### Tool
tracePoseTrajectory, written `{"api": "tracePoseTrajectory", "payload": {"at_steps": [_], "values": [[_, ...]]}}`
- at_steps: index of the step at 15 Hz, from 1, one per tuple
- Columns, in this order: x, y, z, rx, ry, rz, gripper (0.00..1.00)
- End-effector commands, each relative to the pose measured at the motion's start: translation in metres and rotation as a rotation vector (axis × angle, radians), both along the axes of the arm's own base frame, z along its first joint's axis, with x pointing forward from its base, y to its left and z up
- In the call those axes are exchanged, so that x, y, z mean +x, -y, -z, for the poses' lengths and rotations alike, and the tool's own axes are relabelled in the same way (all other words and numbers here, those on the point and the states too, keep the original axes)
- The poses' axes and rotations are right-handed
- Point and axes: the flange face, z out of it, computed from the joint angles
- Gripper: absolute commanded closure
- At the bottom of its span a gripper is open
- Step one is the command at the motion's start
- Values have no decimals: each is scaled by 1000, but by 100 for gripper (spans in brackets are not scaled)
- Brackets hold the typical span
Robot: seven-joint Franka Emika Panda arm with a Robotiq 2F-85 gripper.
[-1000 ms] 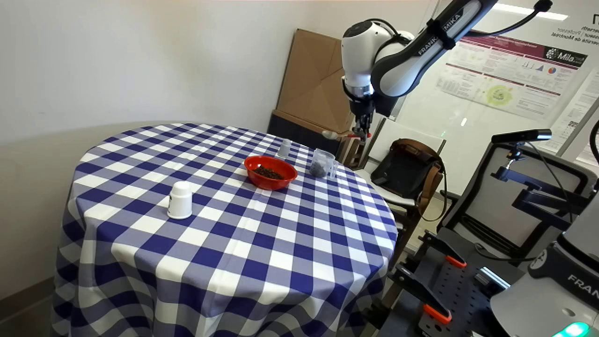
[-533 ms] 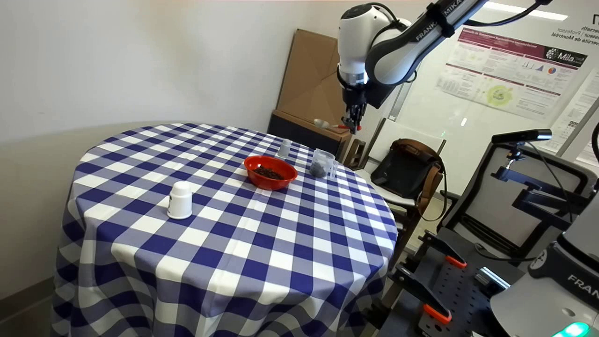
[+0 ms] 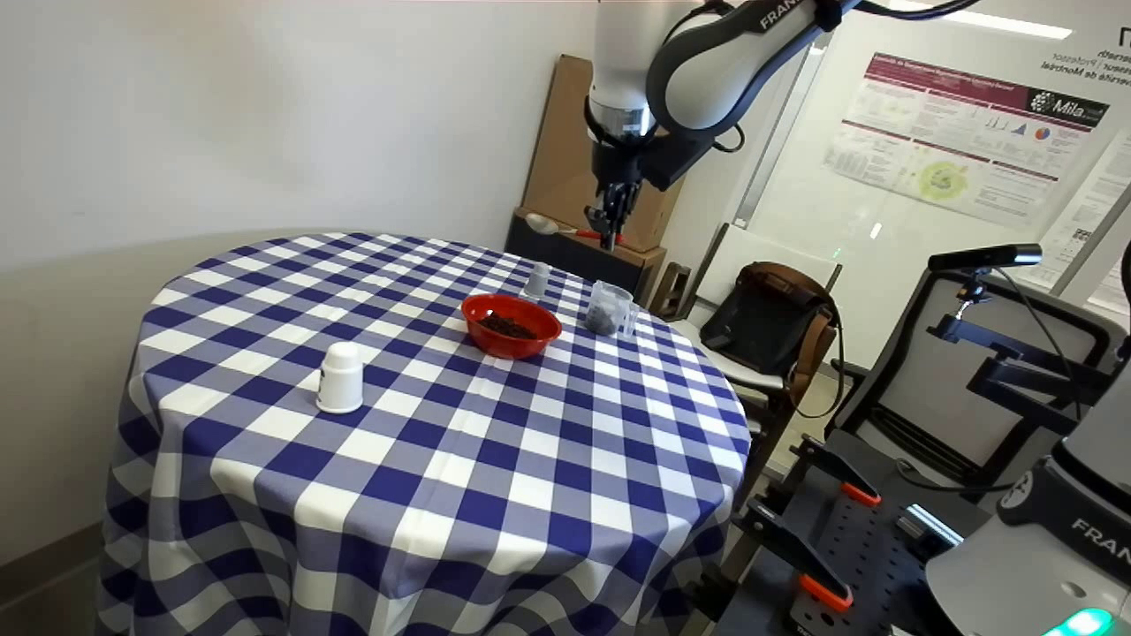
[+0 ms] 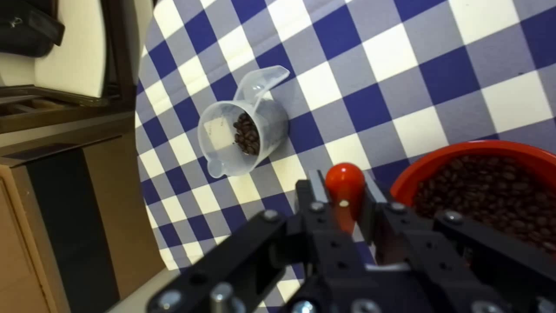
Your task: Scoop some contents of the red bowl with a spoon and put them in the jug
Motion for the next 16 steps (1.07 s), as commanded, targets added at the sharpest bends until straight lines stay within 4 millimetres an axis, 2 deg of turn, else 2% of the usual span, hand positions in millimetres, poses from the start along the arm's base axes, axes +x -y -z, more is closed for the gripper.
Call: {"api": "tracePoseTrajectory", "payload": {"at_steps": [1, 4, 8, 16], "values": [[5, -28, -6, 36, 6, -34, 90], [7, -39, -5, 39, 4, -48, 90], [9, -42, 2, 39, -6, -48, 90], [17, -61, 41, 47, -82, -72, 90]]}}
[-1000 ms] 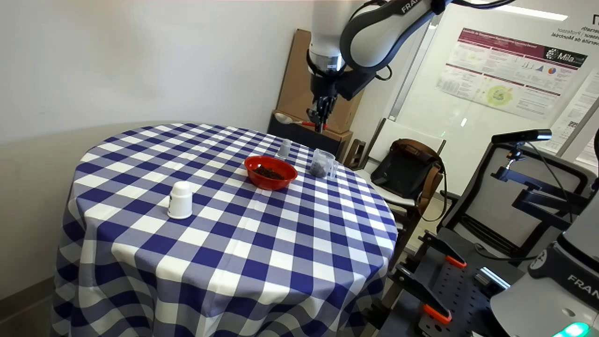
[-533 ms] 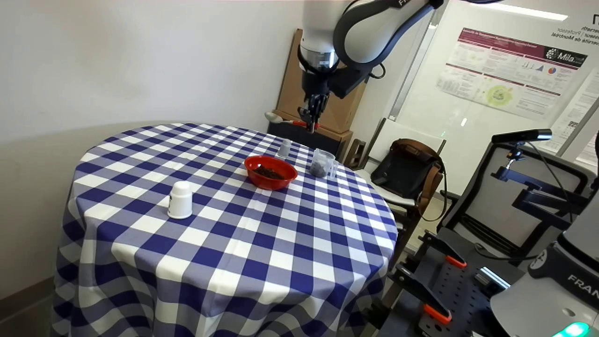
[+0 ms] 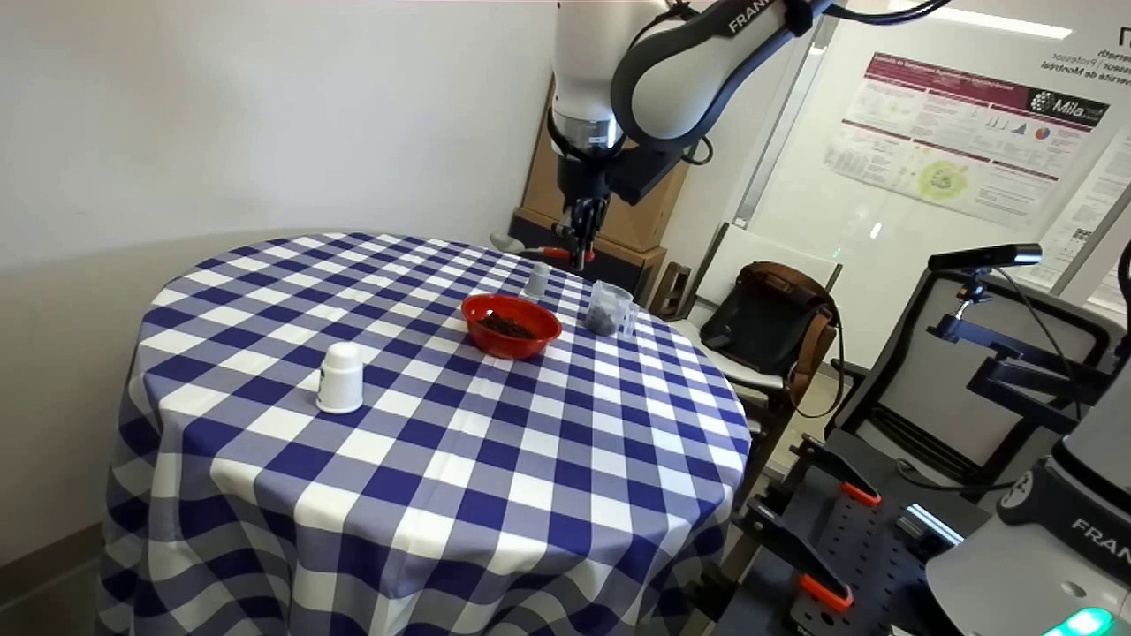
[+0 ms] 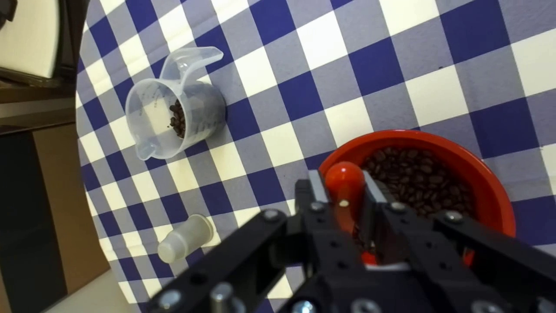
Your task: Scoop some contents of the red bowl with a spoon and put them in the jug
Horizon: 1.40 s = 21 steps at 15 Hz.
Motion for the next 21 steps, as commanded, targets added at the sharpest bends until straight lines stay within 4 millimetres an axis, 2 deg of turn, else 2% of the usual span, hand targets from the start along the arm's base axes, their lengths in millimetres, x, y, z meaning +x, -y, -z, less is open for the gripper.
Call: {"api": "tracePoseTrajectory", "payload": {"at_steps": [1, 7, 12, 16, 21], "values": [[12, -14, 16, 12, -43, -14, 90], [20, -22, 53, 13, -123, 3, 90], [15, -27, 79, 16, -186, 16, 90], [13, -30, 92, 15, -219, 20, 90], [9, -34, 98, 21, -243, 20, 90]]}}
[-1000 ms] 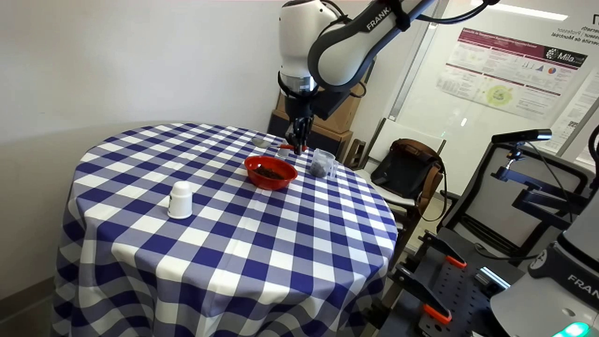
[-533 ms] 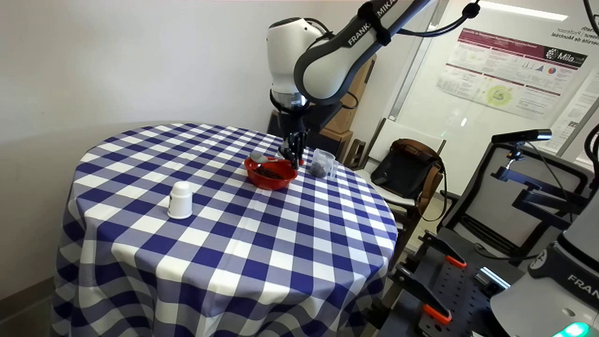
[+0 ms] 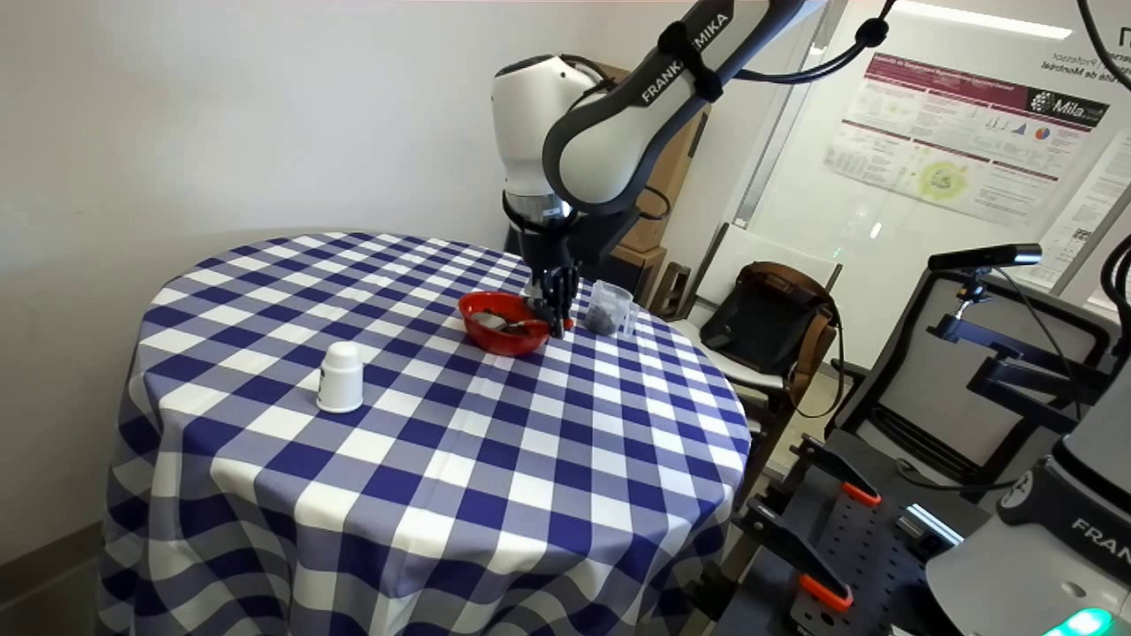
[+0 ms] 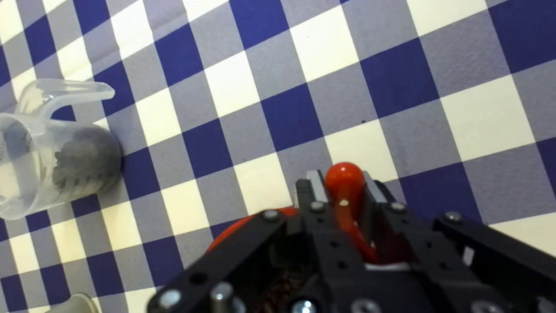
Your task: Scoop some contents of the red bowl with a spoon and put them in the jug
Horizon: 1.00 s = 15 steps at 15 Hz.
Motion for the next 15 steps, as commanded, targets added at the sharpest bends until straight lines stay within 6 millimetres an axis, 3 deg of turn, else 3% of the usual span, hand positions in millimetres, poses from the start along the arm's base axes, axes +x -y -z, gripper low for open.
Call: {"api": "tracePoseTrajectory", "payload": {"at_steps": [1, 3, 4, 5, 7, 9, 13, 15], "values": [[4, -3, 2, 7, -36, 3, 90], [2, -3, 5, 10, -49, 8, 89], [1, -2, 5, 13, -59, 6, 76], [1, -1, 6, 12, -64, 6, 54], [0, 2, 2, 19, -65, 19, 50], [-1, 4, -8, 45, -53, 44, 37], [-5, 15, -55, 127, 19, 139, 8], [-10, 27, -89, 168, 77, 197, 0]]}}
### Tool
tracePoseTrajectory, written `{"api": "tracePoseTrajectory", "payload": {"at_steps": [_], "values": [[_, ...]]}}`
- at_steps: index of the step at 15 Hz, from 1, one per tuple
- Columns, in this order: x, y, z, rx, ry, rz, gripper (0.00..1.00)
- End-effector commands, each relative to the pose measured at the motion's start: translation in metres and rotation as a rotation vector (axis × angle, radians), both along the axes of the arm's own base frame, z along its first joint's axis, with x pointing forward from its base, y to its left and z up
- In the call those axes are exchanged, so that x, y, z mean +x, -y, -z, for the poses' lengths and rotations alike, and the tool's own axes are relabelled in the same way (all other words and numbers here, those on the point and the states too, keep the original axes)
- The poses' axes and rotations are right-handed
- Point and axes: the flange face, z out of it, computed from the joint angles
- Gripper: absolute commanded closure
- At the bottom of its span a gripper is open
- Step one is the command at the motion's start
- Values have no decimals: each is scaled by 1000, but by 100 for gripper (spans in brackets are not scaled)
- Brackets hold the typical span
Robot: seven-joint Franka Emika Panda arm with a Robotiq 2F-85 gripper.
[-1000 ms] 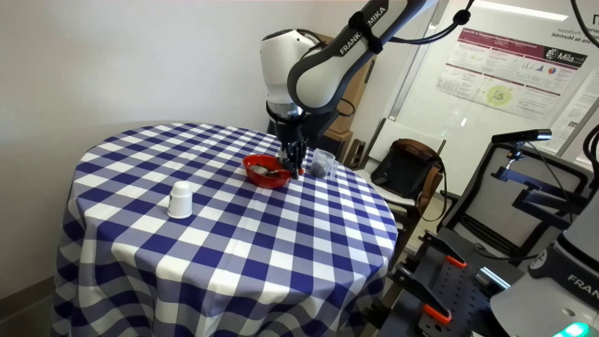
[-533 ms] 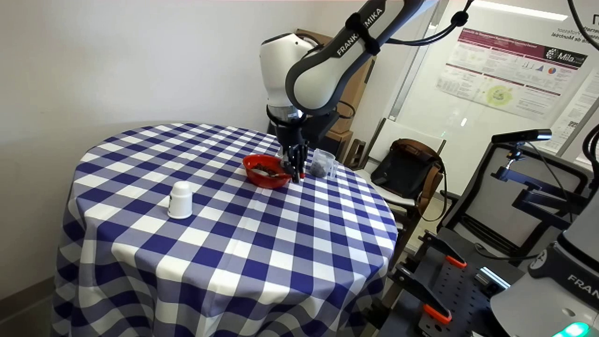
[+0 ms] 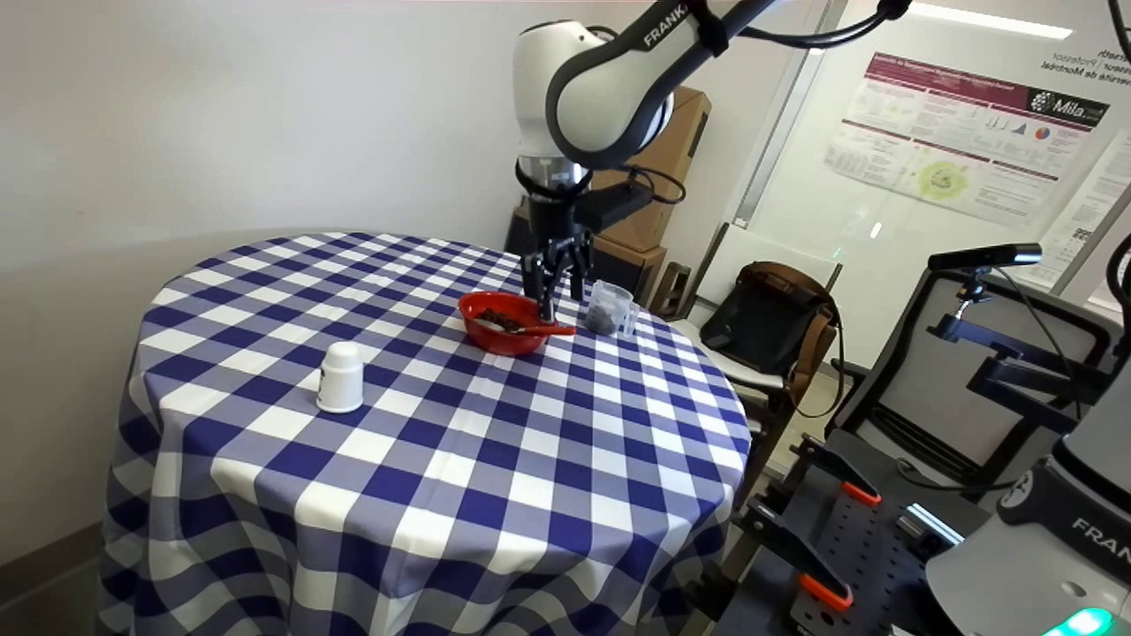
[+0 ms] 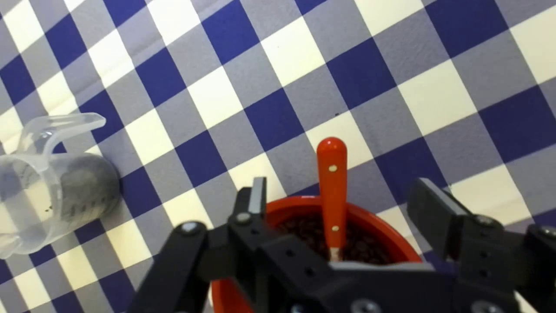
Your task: Scoop some contents of the red bowl with a spoon and put them in the jug
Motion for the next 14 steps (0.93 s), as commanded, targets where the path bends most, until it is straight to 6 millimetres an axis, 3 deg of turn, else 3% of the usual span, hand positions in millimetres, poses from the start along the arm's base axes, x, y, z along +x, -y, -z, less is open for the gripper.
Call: {"api": "tracePoseTrajectory", "payload": {"at_steps": [1, 4, 8, 10, 11, 14], "values": [[-20, 22, -68, 82, 87, 92, 0], [-40, 40, -116, 112, 177, 164, 0], [-76, 55, -154, 170, 233, 285, 0], [-89, 62, -167, 243, 226, 359, 0], [-67, 59, -155, 184, 216, 303, 0], [-81, 63, -166, 221, 229, 349, 0]]}}
